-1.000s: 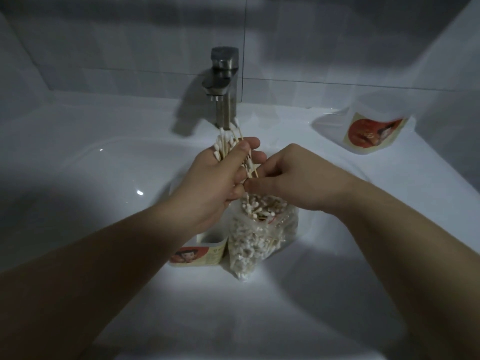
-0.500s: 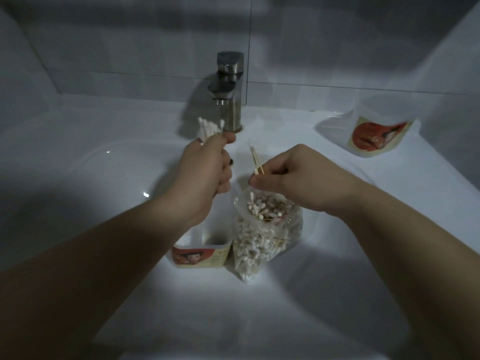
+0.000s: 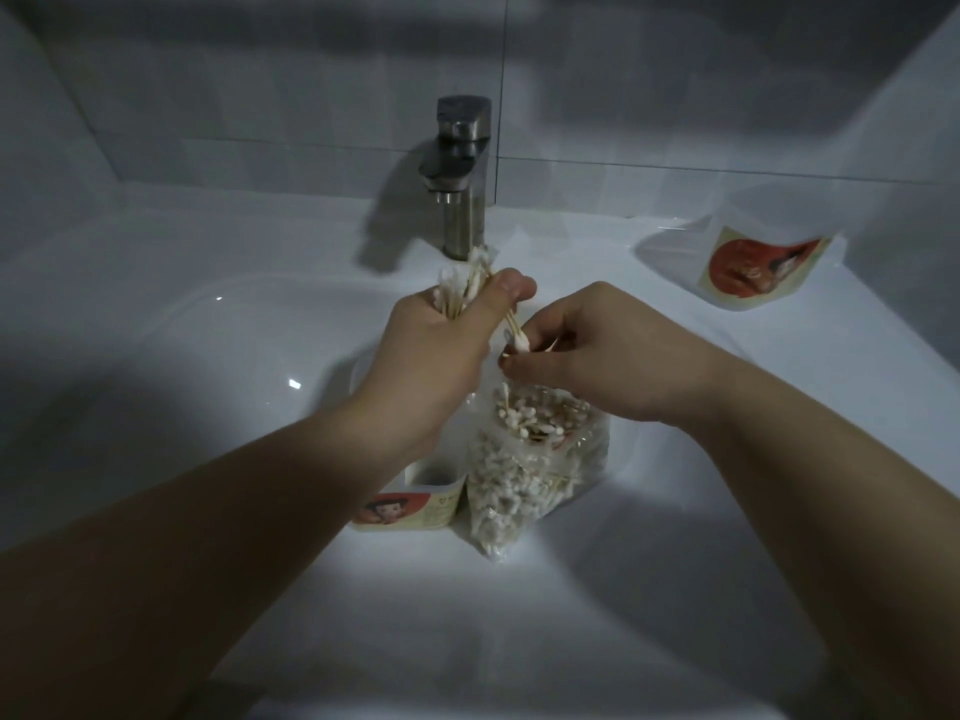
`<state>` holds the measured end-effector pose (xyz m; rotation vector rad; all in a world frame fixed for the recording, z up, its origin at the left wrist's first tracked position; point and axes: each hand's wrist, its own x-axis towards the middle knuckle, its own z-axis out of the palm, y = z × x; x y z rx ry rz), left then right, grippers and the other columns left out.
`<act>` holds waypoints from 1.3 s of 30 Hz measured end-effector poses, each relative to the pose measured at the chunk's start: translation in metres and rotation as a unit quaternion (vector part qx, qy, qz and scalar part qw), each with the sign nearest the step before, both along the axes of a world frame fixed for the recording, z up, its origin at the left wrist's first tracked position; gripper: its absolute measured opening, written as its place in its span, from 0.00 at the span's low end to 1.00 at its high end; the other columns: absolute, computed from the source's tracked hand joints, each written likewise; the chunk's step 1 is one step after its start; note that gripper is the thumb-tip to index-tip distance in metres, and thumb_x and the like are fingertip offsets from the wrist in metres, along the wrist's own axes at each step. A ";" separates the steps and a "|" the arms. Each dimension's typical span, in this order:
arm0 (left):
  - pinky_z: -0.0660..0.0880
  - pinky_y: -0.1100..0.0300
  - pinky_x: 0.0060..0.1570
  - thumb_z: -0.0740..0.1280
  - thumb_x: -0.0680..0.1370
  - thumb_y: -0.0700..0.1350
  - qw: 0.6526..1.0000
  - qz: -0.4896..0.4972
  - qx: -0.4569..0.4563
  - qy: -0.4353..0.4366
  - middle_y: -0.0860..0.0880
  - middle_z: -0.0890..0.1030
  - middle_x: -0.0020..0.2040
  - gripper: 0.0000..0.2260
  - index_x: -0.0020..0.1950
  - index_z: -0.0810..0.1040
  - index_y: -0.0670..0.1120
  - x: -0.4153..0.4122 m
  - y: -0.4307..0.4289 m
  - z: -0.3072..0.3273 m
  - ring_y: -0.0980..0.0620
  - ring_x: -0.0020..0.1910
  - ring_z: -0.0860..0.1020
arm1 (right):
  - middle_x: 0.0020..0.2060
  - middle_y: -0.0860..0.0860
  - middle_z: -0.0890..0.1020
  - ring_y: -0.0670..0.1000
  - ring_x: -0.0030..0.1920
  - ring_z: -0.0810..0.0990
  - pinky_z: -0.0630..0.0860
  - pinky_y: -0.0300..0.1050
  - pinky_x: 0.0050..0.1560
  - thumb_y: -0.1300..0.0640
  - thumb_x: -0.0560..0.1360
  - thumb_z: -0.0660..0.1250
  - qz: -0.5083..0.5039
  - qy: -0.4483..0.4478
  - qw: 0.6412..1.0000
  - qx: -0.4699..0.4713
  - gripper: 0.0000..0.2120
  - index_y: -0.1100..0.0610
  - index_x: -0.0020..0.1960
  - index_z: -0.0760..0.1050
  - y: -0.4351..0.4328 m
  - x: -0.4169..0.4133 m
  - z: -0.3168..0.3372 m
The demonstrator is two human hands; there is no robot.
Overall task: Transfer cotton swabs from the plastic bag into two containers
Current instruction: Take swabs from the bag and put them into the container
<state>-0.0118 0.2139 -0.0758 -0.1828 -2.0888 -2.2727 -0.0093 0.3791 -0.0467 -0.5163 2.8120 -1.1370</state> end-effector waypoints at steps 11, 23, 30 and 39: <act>0.64 0.60 0.29 0.64 0.81 0.57 0.998 0.030 -0.038 -0.039 0.58 0.67 0.23 0.12 0.47 0.80 0.51 -0.014 -0.011 0.004 0.59 0.23 0.66 | 0.43 0.58 0.86 0.51 0.37 0.78 0.77 0.43 0.38 0.51 0.75 0.75 -0.026 -0.017 0.992 -0.122 0.05 0.52 0.44 0.87 -0.001 -0.003 -0.002; 0.84 0.55 0.47 0.58 0.87 0.48 0.997 -0.047 0.018 -0.054 0.41 0.87 0.48 0.15 0.59 0.82 0.43 -0.003 -0.003 0.004 0.48 0.44 0.86 | 0.37 0.45 0.87 0.37 0.37 0.82 0.75 0.31 0.38 0.56 0.78 0.72 -0.021 -0.015 0.963 -0.267 0.06 0.51 0.44 0.87 -0.001 -0.002 0.003; 0.83 0.52 0.45 0.57 0.87 0.50 0.976 -0.148 0.121 -0.103 0.46 0.85 0.43 0.15 0.67 0.79 0.45 0.004 0.002 0.010 0.49 0.41 0.86 | 0.32 0.45 0.84 0.41 0.33 0.79 0.75 0.34 0.36 0.56 0.80 0.70 -0.030 -0.033 0.965 -0.257 0.09 0.55 0.44 0.87 -0.003 -0.004 -0.002; 0.56 0.63 0.23 0.59 0.86 0.53 0.990 -0.103 0.001 -0.099 0.55 0.62 0.28 0.15 0.61 0.77 0.43 0.000 0.002 0.005 0.57 0.24 0.59 | 0.38 0.56 0.85 0.52 0.33 0.78 0.74 0.43 0.33 0.45 0.77 0.71 -0.114 0.066 0.990 -0.059 0.15 0.57 0.41 0.84 0.000 -0.003 0.002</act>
